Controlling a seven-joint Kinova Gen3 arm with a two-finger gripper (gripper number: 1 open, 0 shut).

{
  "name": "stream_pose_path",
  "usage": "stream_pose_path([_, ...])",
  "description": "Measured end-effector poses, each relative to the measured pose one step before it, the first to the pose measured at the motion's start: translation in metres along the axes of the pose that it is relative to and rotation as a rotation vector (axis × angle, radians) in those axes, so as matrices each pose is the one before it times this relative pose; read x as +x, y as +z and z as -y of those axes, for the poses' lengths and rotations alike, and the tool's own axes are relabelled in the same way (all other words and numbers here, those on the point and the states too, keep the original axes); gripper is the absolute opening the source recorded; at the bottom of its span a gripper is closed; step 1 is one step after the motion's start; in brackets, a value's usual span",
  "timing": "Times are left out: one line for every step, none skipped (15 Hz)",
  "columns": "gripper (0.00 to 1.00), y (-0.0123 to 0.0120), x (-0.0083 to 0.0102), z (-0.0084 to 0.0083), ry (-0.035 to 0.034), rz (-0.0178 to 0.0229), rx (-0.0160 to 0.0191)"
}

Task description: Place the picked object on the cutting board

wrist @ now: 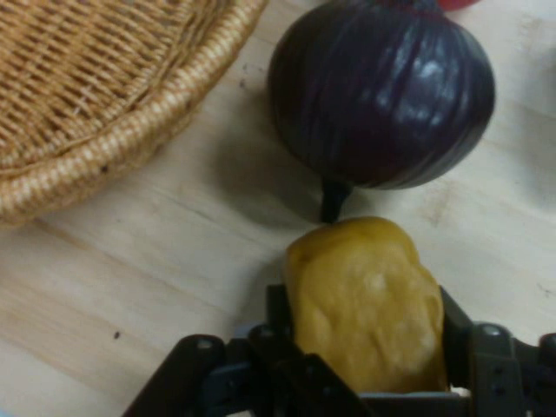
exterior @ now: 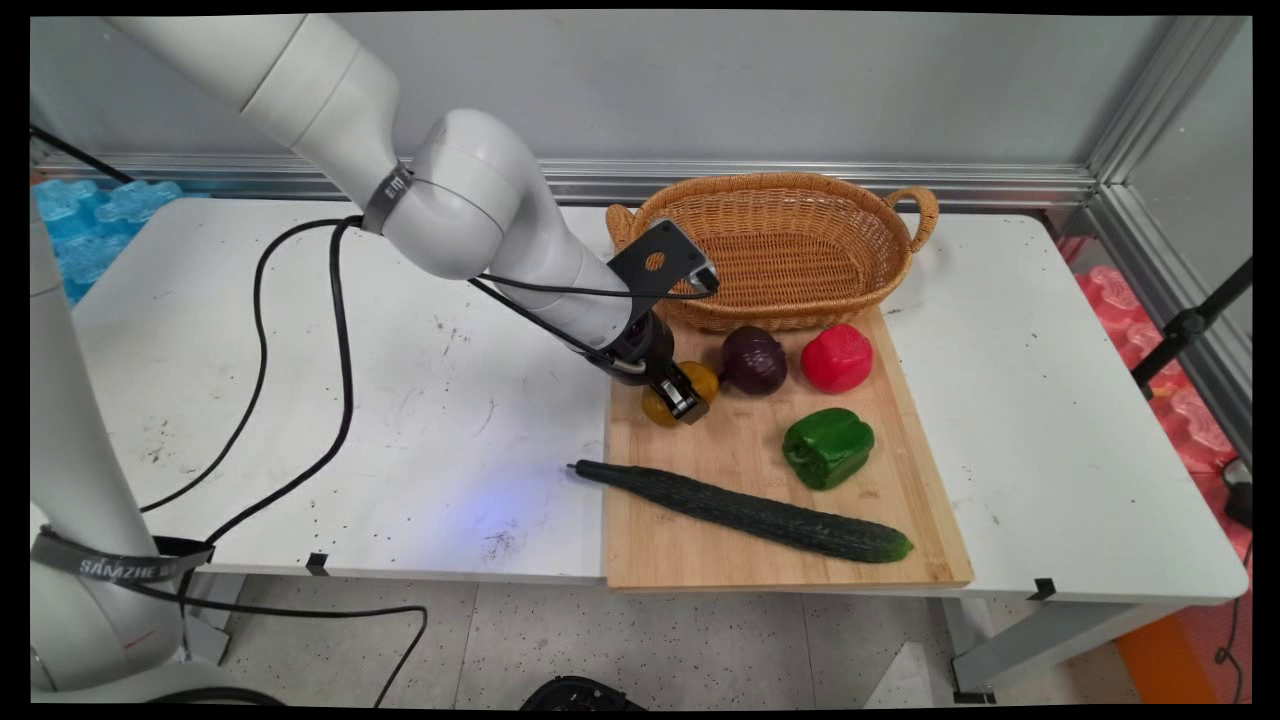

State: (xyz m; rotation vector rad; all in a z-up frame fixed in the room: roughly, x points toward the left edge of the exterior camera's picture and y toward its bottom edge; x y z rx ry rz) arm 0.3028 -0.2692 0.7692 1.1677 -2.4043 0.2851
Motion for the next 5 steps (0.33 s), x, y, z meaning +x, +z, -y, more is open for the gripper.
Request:
stream_pose_path([0.0,-0.00163,0.00099,0.00016,0.00744,-0.00446,-0.00386])
stream_pose_path([1.0,-0.00265,0.00092,0.00032,0.00826,-0.00528,-0.00443])
stream_pose_path([1.0,-0.00309,0.00039,0.00076,0.00679,-0.00379,-0.00264])
stream_pose_path([1.0,-0.00305,0.00071,0.00077,0.00776,-0.00282,-0.00333])
stream_pose_path([1.0,-0.00221,0.00057,0.00038,0.00534,-0.00209,-0.00318])
